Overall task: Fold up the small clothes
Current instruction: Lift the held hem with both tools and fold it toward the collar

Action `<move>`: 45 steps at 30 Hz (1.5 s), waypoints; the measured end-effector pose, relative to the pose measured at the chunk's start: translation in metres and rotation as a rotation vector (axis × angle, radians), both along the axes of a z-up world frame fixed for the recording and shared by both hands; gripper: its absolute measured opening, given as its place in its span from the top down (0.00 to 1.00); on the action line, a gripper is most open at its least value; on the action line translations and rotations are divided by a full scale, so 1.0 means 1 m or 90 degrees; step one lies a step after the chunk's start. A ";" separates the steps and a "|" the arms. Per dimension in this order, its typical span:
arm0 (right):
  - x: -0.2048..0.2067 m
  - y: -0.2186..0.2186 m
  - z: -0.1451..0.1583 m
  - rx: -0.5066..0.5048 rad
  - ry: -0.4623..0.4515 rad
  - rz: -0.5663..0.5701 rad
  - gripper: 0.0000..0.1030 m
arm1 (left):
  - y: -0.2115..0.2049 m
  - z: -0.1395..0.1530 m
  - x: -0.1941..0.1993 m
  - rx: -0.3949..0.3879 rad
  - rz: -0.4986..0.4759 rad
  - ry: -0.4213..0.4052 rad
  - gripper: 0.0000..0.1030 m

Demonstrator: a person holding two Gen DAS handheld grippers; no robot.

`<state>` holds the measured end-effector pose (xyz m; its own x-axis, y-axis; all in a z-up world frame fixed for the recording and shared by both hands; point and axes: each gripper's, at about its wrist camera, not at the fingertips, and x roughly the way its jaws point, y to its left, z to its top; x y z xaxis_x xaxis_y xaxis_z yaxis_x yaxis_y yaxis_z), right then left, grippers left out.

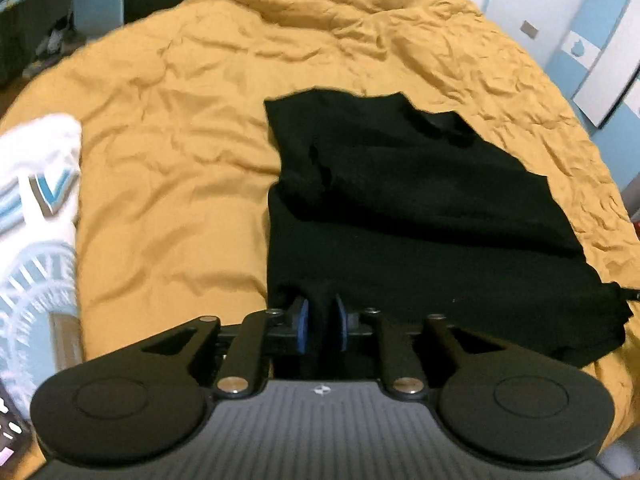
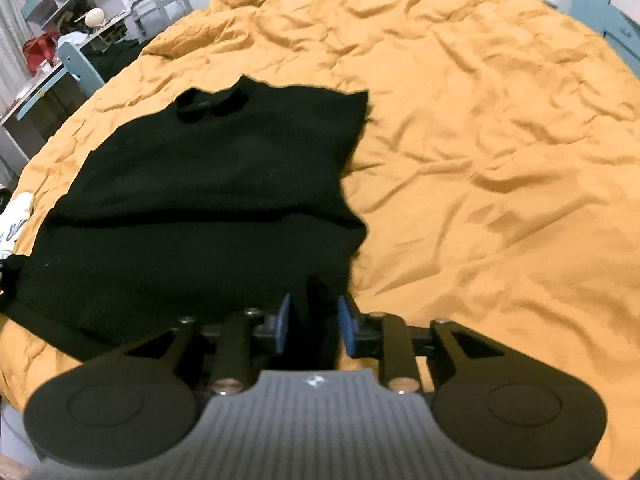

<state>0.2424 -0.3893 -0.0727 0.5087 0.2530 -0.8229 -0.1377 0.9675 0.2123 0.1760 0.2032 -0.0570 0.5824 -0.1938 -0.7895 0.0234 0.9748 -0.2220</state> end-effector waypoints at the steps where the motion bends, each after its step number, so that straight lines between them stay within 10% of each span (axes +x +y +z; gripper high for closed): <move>1: -0.003 -0.001 0.005 -0.006 -0.008 0.004 0.78 | -0.001 0.007 -0.002 0.013 -0.011 -0.008 0.69; 10: -0.040 0.016 0.031 -0.052 -0.057 0.088 0.65 | -0.049 0.045 -0.026 0.157 -0.206 -0.049 0.41; 29: -0.068 0.071 0.012 -0.142 -0.076 0.244 0.53 | -0.137 -0.062 -0.038 0.646 -0.478 -0.098 0.35; 45: -0.091 0.101 -0.027 -0.497 -0.211 0.450 0.48 | -0.127 -0.062 -0.038 0.675 -0.544 -0.084 0.30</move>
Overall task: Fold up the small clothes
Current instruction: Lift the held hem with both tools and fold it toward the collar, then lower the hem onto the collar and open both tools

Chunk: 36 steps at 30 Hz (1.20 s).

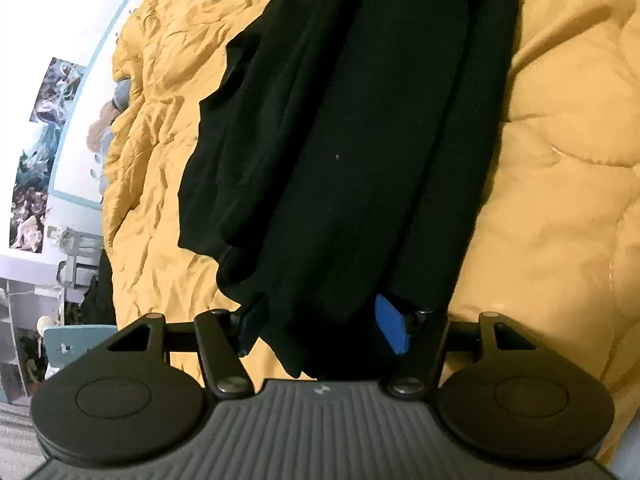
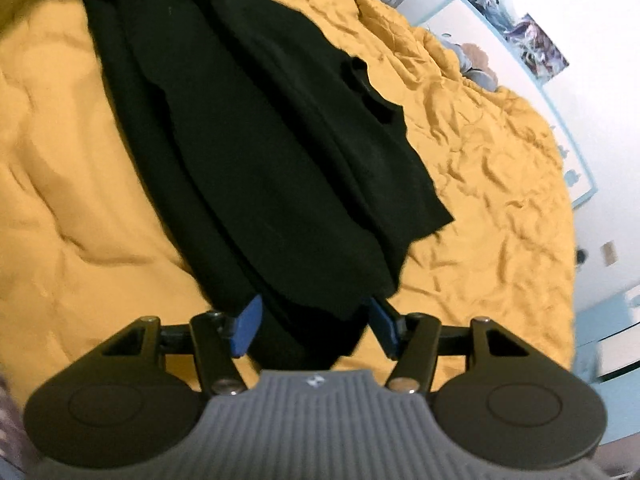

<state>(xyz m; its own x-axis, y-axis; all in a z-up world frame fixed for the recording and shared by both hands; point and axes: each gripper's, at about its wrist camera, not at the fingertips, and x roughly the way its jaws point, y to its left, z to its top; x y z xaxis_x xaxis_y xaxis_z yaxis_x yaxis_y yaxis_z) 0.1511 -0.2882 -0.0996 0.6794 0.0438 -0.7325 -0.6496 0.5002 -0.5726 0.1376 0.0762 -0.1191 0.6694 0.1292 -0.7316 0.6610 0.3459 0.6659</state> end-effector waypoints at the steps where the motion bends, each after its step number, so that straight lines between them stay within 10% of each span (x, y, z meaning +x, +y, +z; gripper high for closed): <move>1: -0.003 0.002 -0.005 -0.024 -0.006 0.019 0.48 | 0.001 0.000 0.000 0.000 -0.006 0.003 0.30; 16: -0.031 0.024 -0.046 -0.209 -0.168 0.196 0.25 | 0.004 -0.020 0.008 -0.017 0.022 -0.044 0.26; 23: -0.040 0.023 -0.059 -0.201 -0.154 0.204 0.71 | -0.002 -0.026 0.016 -0.047 0.083 -0.098 0.29; 26: -0.038 0.022 -0.058 -0.186 -0.144 0.179 1.00 | -0.007 -0.024 0.015 -0.058 0.098 -0.091 0.50; 30: -0.036 0.016 -0.034 -0.129 -0.171 0.136 1.00 | -0.007 -0.014 0.006 -0.094 0.131 -0.097 0.88; 36: -0.017 0.013 0.008 -0.030 -0.207 0.063 1.00 | -0.003 0.022 0.014 -0.190 0.216 -0.141 0.93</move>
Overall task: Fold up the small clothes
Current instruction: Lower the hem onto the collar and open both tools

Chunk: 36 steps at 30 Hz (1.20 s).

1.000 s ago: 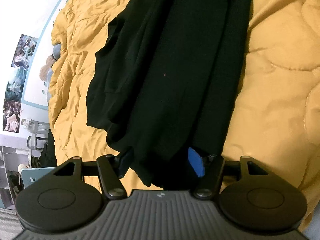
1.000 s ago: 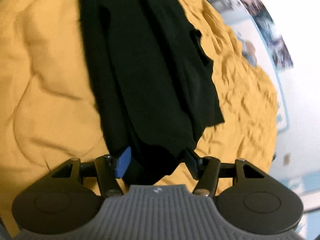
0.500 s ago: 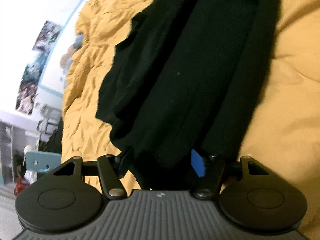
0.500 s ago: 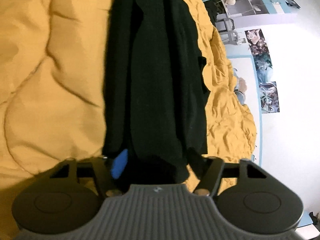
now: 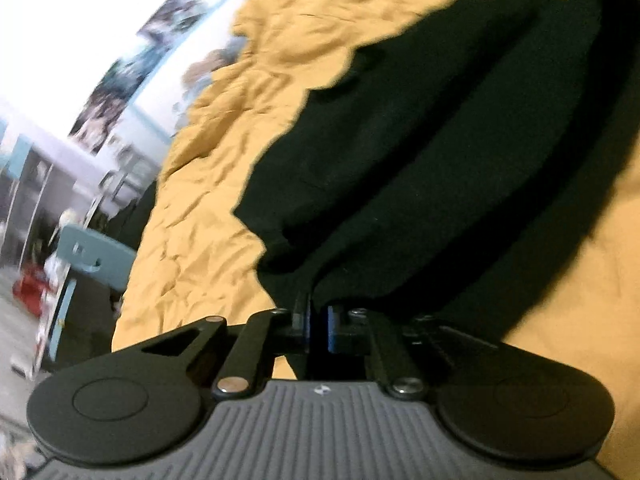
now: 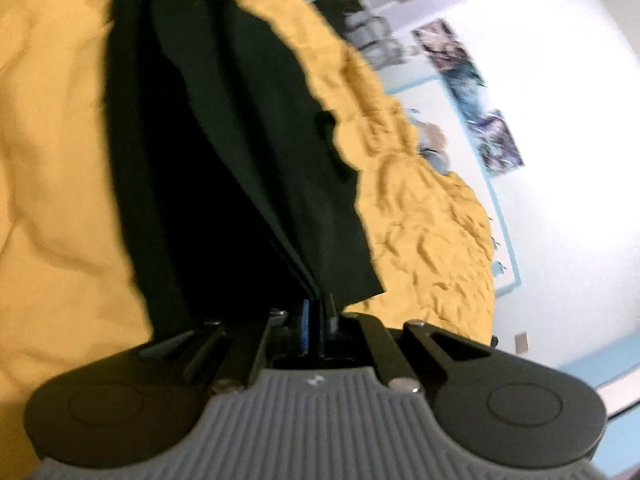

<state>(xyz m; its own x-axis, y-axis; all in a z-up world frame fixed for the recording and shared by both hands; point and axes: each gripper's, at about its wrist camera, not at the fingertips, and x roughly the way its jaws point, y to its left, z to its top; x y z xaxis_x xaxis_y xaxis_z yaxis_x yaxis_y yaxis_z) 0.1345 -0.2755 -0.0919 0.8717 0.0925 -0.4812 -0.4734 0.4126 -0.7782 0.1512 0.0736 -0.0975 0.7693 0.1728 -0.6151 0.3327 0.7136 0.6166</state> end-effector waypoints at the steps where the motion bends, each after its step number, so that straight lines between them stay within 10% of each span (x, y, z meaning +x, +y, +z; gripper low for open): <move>1: 0.004 0.001 0.005 0.011 -0.009 -0.008 1.00 | 0.000 0.007 0.003 -0.018 0.012 -0.010 0.93; 8: 0.034 -0.001 0.044 0.088 -0.066 -0.083 1.00 | 0.001 0.062 0.017 -0.128 0.076 -0.099 0.94; 22: 0.118 -0.013 0.122 0.172 -0.133 -0.123 1.00 | 0.001 0.137 0.082 -0.197 0.076 -0.225 0.94; 36: 0.294 -0.012 0.085 0.240 -0.030 -0.169 1.00 | 0.000 0.087 0.217 -0.191 0.096 -0.110 0.94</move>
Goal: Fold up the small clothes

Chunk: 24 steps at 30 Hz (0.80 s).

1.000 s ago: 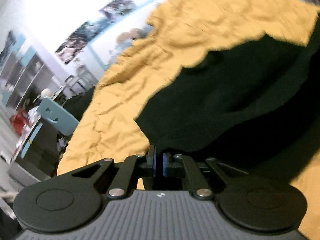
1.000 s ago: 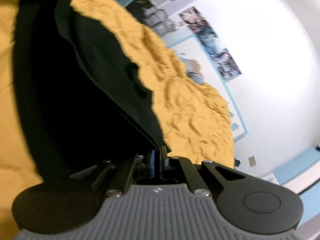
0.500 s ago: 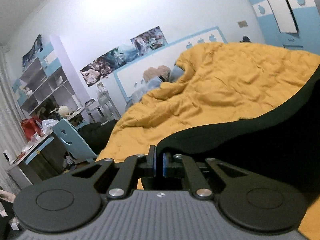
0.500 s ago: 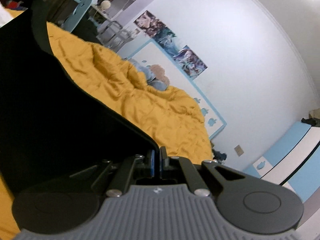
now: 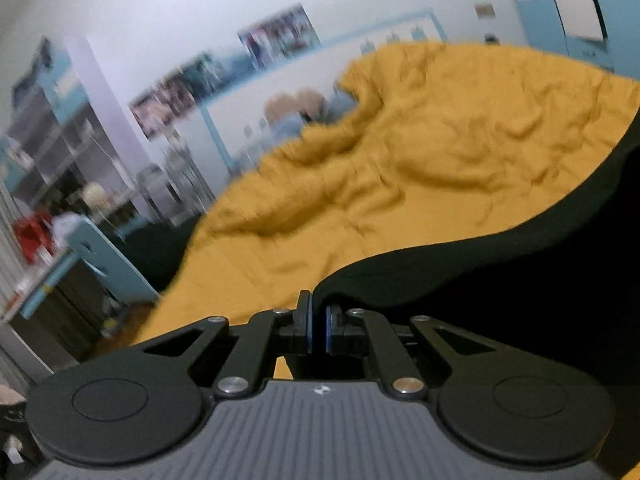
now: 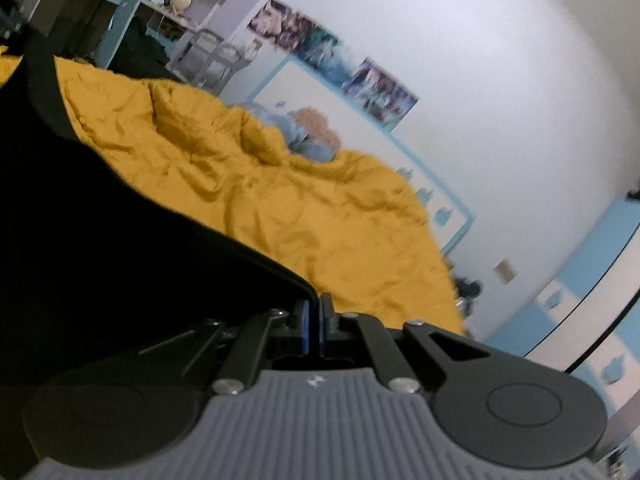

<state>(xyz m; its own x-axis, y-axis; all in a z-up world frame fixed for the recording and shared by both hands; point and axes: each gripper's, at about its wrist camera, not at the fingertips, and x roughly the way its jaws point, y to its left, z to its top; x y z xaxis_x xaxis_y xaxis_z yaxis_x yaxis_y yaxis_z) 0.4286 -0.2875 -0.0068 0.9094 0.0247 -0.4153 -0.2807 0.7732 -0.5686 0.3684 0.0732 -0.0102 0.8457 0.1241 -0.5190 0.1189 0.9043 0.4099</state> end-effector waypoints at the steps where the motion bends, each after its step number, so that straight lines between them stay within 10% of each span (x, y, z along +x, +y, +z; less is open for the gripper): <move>1: 0.013 0.001 -0.012 0.002 0.009 0.001 1.00 | 0.001 -0.010 0.007 -0.003 0.002 0.017 0.94; 14: 0.122 0.013 -0.125 0.019 0.111 -0.035 1.00 | 0.019 -0.087 0.076 -0.058 0.025 0.109 0.87; 20: 0.131 0.013 -0.140 0.014 0.108 -0.055 0.91 | 0.043 -0.087 0.088 -0.131 0.082 0.088 0.45; 24: 0.131 0.002 -0.130 0.019 0.076 -0.098 0.83 | 0.069 -0.075 0.085 -0.204 0.118 0.062 0.41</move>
<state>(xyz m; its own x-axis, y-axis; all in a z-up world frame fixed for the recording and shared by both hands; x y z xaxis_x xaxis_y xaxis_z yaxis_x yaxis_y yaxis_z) 0.5599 -0.2857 -0.1368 0.8474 -0.0974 -0.5219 -0.2215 0.8286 -0.5142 0.4536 0.1421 -0.0856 0.7689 0.0888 -0.6332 -0.0339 0.9946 0.0984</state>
